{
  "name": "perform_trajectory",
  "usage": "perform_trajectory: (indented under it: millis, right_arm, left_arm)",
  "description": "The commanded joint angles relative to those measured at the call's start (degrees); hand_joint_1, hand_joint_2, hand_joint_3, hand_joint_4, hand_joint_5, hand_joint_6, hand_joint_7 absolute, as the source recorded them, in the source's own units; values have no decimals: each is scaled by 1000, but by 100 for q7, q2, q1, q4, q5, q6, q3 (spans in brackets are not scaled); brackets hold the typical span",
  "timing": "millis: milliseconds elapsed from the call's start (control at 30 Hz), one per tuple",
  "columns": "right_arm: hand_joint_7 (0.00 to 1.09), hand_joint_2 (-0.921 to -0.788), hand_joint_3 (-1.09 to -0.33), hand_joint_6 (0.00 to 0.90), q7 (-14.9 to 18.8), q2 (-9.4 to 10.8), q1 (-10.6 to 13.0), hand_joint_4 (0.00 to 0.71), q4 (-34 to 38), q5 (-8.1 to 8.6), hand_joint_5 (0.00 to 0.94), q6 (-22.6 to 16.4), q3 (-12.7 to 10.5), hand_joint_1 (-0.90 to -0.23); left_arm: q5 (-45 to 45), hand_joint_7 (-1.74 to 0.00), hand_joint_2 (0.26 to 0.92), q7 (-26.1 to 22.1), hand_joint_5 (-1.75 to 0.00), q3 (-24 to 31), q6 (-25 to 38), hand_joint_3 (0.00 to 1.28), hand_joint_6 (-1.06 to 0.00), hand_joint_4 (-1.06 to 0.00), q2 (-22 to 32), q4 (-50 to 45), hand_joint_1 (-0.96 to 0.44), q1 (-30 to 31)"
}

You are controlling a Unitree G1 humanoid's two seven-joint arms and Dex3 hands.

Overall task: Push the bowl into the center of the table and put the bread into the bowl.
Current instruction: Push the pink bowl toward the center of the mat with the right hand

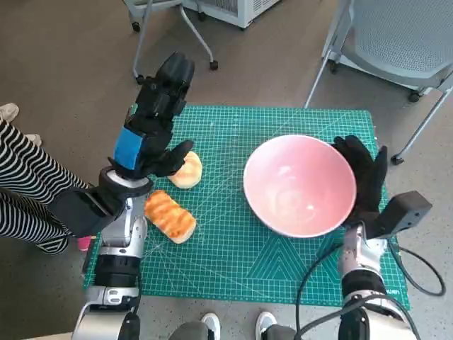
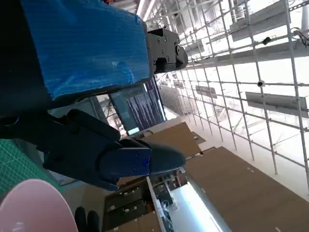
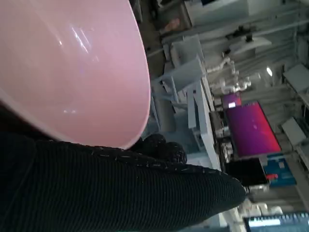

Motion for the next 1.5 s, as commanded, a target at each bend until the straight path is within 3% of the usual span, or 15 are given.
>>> perform_trajectory:
  millis: [33,367,900,1200,1500]
  right_arm:
    - [414,-921,-849,47,-80,145,-90,79,17,-85,8,107,79,-582]
    - [488,-921,-869,4,-191,360,-389,80,46,-57,2,304,136,-565]
    - [443,-921,-888,1,-275,496,-734,48,148,-105,0,504,273,-554]
    - [451,-921,-889,9,-265,438,-817,54,142,-90,5,551,265,-558]
    - [455,-921,-853,0,-115,153,-834,50,-120,36,2,438,164,-592]
  left_arm:
    - [41,-295,921,53,-3,14,31,397,1,-30,49,-155,-637,78]
    - [63,-294,921,83,-4,31,8,397,1,-33,85,-169,-638,111]
    - [103,-291,921,154,-6,12,-13,420,1,-41,96,-202,-640,144]
    - [160,-290,921,221,-7,-19,-27,420,1,-45,69,-222,-640,160]
    - [156,-290,921,220,-6,-4,-30,420,1,-45,60,-256,-638,197]
